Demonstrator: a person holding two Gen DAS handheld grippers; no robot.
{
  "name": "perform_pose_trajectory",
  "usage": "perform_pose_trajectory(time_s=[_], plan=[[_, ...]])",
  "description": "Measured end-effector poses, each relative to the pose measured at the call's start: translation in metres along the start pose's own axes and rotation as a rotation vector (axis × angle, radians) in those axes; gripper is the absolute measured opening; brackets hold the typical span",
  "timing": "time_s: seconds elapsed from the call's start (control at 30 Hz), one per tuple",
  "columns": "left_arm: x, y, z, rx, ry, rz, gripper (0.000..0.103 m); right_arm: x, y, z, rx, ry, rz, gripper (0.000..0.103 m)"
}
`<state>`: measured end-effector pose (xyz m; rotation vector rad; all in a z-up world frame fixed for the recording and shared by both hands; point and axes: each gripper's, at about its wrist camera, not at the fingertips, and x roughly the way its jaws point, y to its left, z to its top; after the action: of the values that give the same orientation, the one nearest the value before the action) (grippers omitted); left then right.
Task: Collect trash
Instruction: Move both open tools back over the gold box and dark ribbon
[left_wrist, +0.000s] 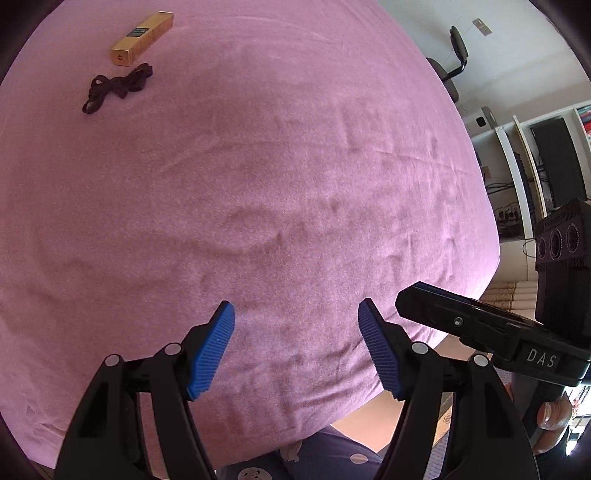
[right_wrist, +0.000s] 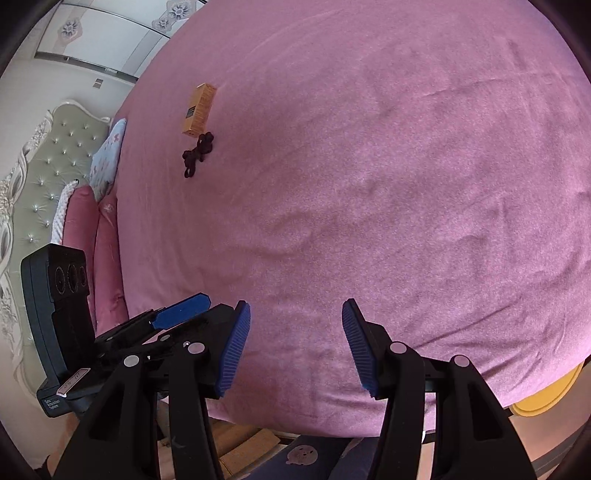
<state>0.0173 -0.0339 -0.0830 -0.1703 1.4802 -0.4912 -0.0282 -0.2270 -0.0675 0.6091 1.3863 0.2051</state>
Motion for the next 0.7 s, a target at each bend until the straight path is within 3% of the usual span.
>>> perform_pose_trajectory(time_s=[0.33,0.7], plan=[[-0.015,0.055,0.060,-0.149,-0.085,0.034,0.069,0.036,0.043,0.085,-0.123,0.048,0.026,0.052],[-0.003,0.112,0.130,-0.300,-0.141,0.055,0.069,0.087,0.069,0.176,-0.199,0.091,0.054,0.052]])
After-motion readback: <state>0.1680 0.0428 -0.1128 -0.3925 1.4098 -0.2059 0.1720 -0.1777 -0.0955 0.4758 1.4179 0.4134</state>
